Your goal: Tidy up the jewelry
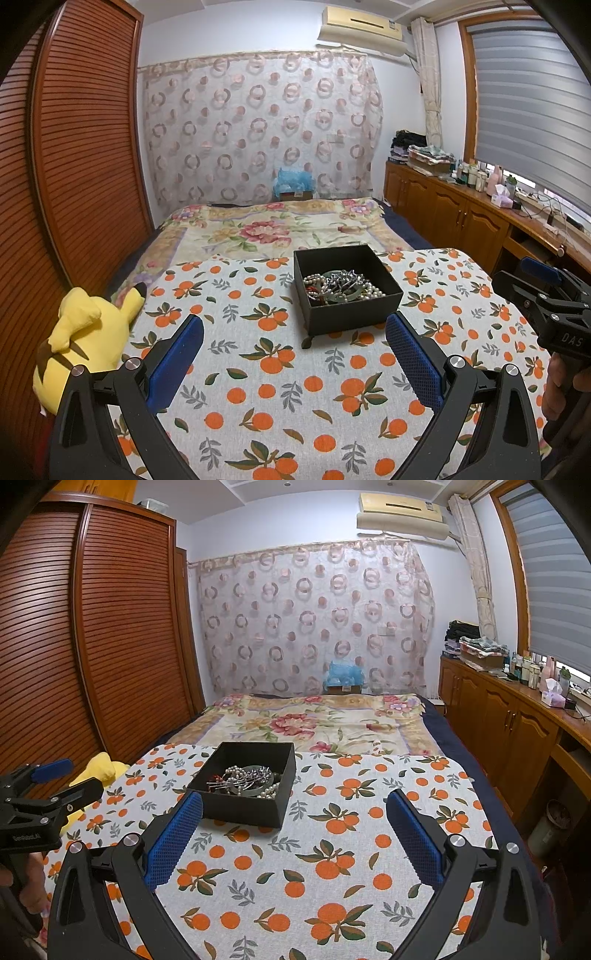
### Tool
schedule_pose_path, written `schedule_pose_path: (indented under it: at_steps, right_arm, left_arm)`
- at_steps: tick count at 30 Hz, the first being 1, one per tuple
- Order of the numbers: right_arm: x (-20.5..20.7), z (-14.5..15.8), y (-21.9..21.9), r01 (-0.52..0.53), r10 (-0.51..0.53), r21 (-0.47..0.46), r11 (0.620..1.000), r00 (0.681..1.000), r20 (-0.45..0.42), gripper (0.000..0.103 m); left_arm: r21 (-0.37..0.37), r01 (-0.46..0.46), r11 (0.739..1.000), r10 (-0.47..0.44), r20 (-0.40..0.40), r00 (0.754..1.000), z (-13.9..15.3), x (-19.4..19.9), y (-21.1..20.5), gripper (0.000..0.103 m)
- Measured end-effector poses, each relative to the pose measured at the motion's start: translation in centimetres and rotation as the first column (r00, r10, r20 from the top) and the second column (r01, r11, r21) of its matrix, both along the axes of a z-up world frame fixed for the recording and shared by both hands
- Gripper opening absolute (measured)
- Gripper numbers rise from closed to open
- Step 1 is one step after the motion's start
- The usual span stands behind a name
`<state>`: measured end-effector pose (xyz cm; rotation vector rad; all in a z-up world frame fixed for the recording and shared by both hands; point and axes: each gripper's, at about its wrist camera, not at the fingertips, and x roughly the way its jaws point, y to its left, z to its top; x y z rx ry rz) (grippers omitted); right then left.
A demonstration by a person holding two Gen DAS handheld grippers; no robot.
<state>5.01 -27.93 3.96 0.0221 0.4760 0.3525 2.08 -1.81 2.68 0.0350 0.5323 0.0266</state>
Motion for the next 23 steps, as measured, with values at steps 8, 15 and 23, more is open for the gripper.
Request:
schedule_pose_path:
  at_steps: [8,15,23]
  right_arm:
    - [0.00,-0.04,-0.03,0.000,0.000,0.001,1.000,1.000,0.000,0.100]
    - [0.06,-0.04,0.05,0.001,-0.001,0.001,1.000,1.000,-0.001,0.100]
    - [0.02,-0.02,0.00,0.001,-0.001,0.002,1.000,1.000,0.000,0.100]
  left_arm:
    - [-0.001,0.000,1.000,0.000,0.001,1.000,-0.06,-0.02,0.04,0.095]
    - [-0.001,0.000,1.000,0.000,0.001,1.000,-0.01,-0.09,-0.06,0.095]
    - [-0.003,0.000,1.000,0.000,0.001,1.000,-0.04,-0.10,-0.05,0.095]
